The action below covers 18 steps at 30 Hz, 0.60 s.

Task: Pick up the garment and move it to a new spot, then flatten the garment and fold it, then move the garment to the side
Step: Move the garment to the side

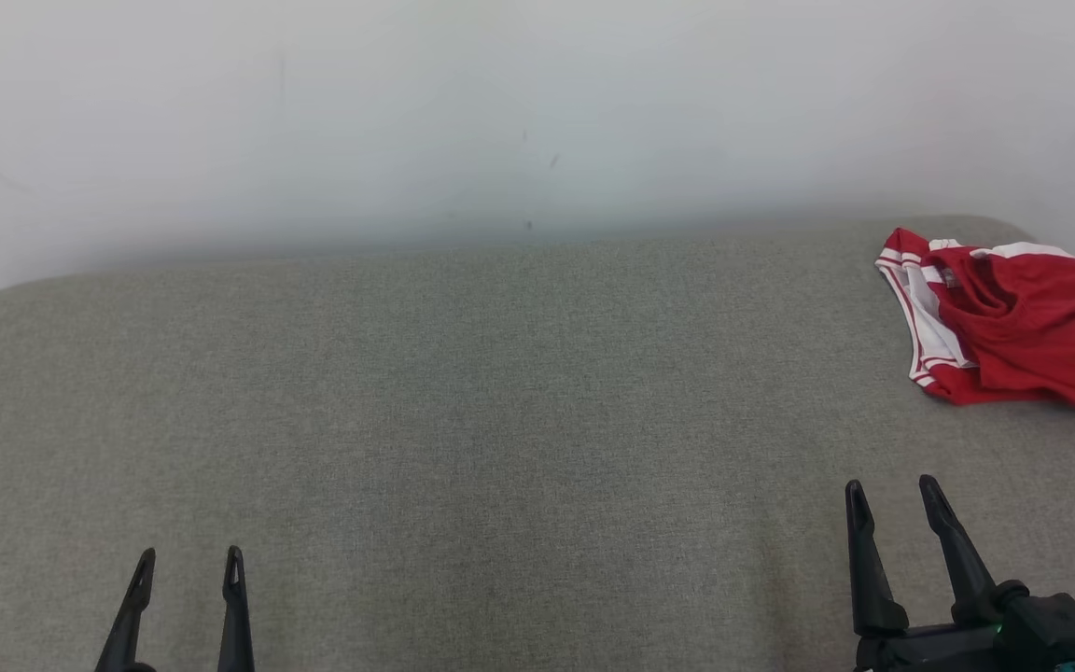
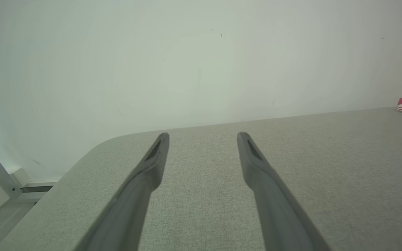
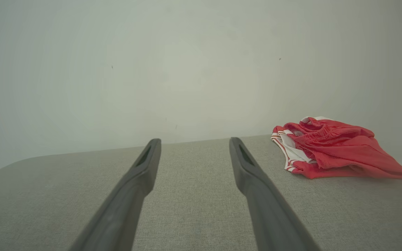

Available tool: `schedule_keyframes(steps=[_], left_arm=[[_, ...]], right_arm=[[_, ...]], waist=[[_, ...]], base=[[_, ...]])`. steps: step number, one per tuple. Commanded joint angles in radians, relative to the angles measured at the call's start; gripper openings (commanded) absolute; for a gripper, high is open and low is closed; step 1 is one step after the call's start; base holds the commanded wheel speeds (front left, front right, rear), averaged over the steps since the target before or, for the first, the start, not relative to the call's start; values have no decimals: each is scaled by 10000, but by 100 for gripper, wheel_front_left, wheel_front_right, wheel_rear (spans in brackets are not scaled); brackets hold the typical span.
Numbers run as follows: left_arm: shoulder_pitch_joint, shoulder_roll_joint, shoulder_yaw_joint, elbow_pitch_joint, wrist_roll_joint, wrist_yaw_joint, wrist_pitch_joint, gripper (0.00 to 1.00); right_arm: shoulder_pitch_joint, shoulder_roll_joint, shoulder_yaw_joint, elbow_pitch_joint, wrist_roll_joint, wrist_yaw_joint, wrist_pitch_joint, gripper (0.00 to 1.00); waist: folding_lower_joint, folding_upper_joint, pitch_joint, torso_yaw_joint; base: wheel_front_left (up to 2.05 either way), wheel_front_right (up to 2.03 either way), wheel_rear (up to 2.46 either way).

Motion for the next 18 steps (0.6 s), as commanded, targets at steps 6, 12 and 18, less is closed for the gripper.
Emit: schedule_keyframes(steps=[6,12,18], left_arm=[[175,34,30,115,82,-21,-22,100],[184,9,142,334,115,184,-22,100],[228,52,92,429,73,96,-24,100]], right_arm=[[147,61,52,213,-148,-31,-12,100],[126,31,136,477,-185,-31,-12,100],[128,22,140,594,-197,-31,-12,100]], waist=[[0,1,-83,63],[0,1,-147,119],[0,1,-185,148]], base=[[0,0,0],[0,0,0],[0,0,0]])
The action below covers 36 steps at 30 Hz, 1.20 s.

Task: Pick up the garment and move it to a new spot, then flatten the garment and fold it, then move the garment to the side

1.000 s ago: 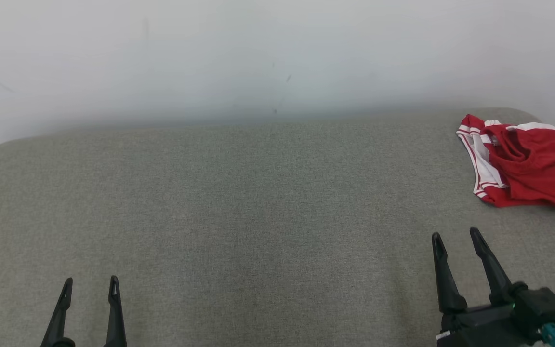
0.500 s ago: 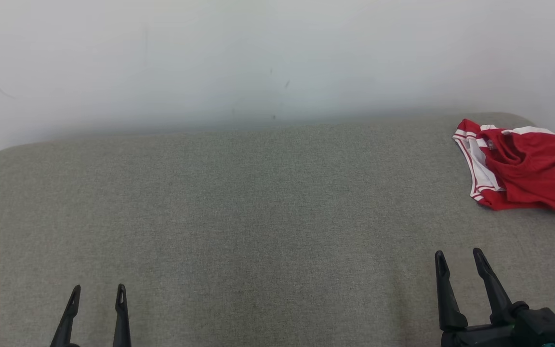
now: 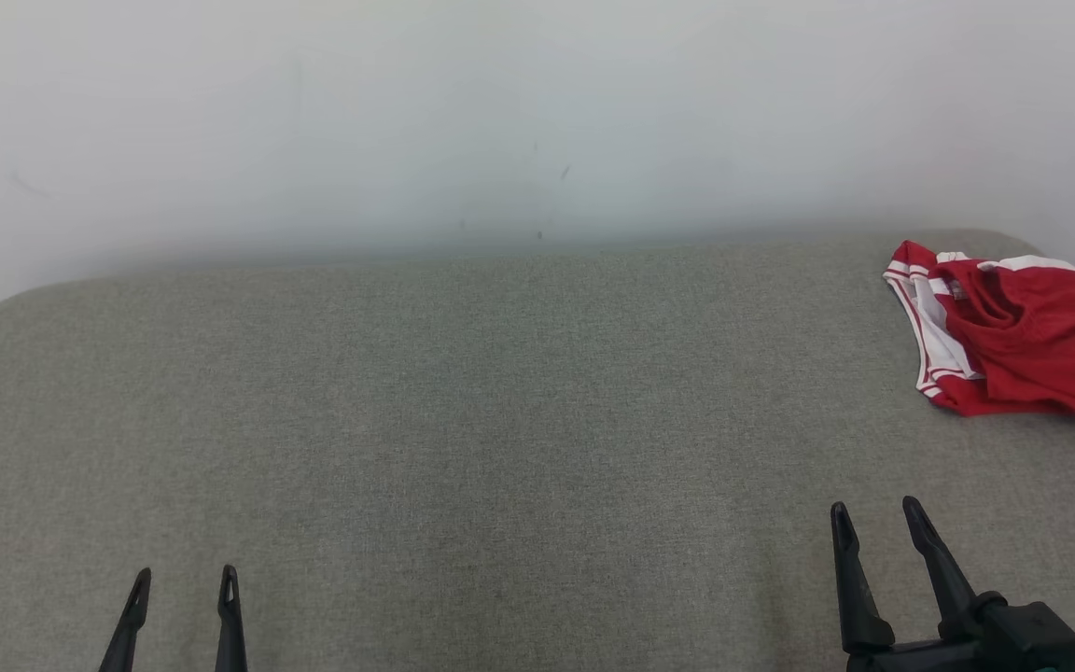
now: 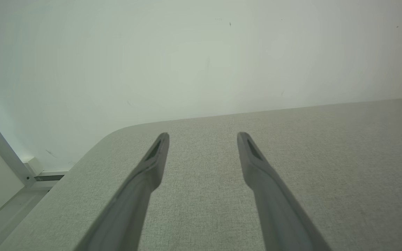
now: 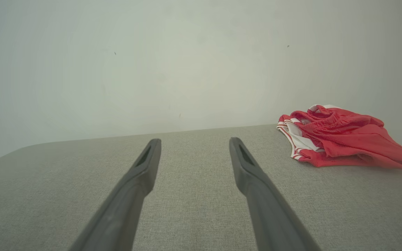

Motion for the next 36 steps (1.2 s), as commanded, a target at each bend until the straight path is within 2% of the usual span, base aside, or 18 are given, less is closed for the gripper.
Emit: schedule_keyframes(steps=[1,17,18,23,36], left_arm=[[143,51,3,37,-29,-18,-26,100],[114,20,-14,156,-168,-167,-26,100],[81,16,-11,156,-155,-135,1,0],[107,-61,-14,544,-235,-126,50,0],[-323,-154,119,760,-2930,-262,725,0]], right_arm=[[85,1,17,23,-66,-31,-12,100],[110,12,80,118,-87,-31,-12,100],[7,5,65,128,-14,2,0,0],[106,28,82,474,80,2,31,0],[-235,89,-62,648,2625,-1,659,0]], waist=[[0,0,-2,7],[0,0,60,63],[0,0,61,62],[0,0,63,63],[0,0,83,72]], base=[[0,0,0],[0,0,0],[0,0,0],[0,0,0],[0,0,0]])
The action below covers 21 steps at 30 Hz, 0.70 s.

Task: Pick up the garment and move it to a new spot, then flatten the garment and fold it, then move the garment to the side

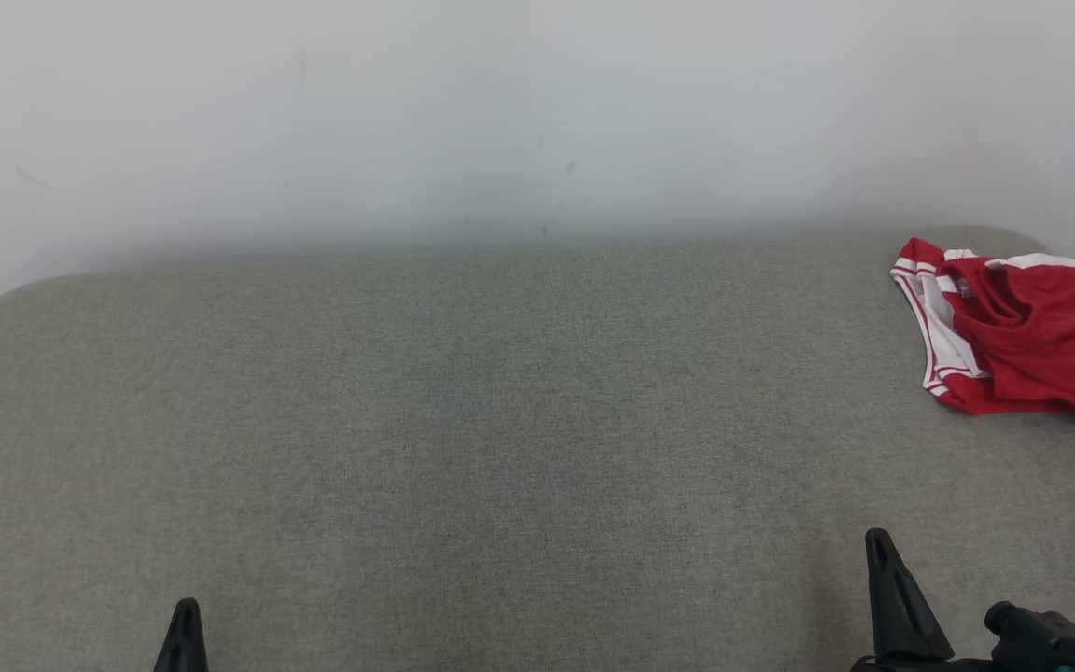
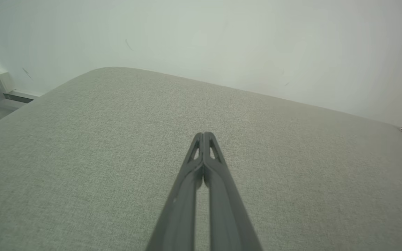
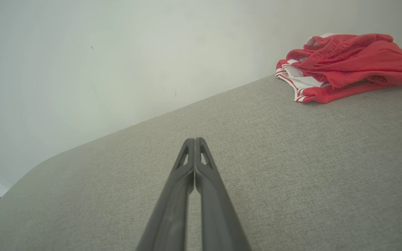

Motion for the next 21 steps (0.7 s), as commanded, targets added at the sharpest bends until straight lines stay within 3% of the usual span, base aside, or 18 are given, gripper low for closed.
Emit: schedule_keyframes(steps=[1,21], left_arm=[[-270,15,61,-102,-384,-58,56,0],[-770,-105,169,117,-3780,-231,845,0]], right_arm=[[-265,4,-52,-118,392,-3,80,0],[-688,95,-251,106,3564,-7,881,0]], waist=[[0,0,2,1],[0,0,33,14]], base=[[0,0,0],[0,0,0]])
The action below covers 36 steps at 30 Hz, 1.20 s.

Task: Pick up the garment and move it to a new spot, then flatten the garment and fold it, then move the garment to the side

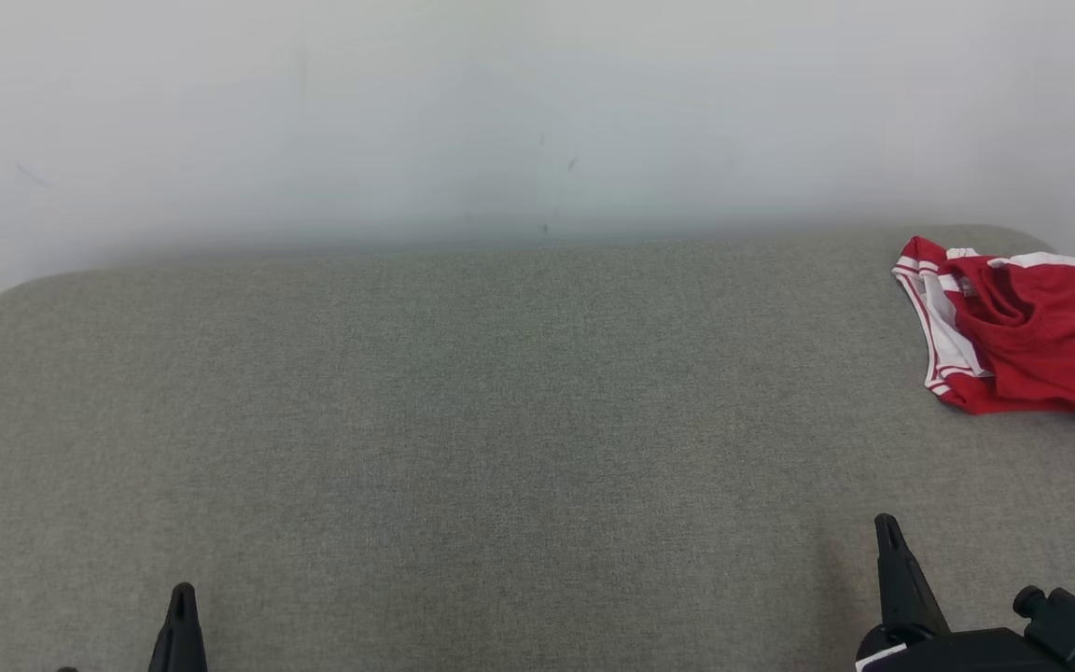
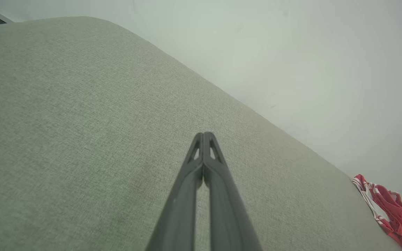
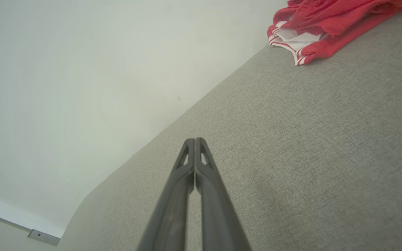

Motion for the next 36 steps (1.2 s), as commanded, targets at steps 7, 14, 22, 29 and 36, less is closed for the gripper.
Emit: schedule_keyframes(steps=[7,14,22,29,36], left_arm=[[-416,-24,91,-14,-1265,-92,273,0],[-558,-61,131,58,-2219,-151,506,0],[-714,-95,172,135,-3256,-195,753,0],[-848,-128,204,197,-4062,-249,960,0],[-961,-156,235,257,-4857,-277,1147,0]], right_arm=[[-342,43,-104,-35,1182,-8,290,0],[-457,72,-165,30,2088,-9,520,0],[-582,103,-230,101,3025,-11,778,0],[-689,131,-283,159,3803,-12,973,0],[-780,158,-337,212,4538,-13,1169,0]], waist=[[0,0,11,5],[0,0,22,10],[0,0,35,15],[0,0,46,20],[0,0,57,24]], base=[[0,0,0],[0,0,0],[0,0,0],[0,0,0],[0,0,0]])
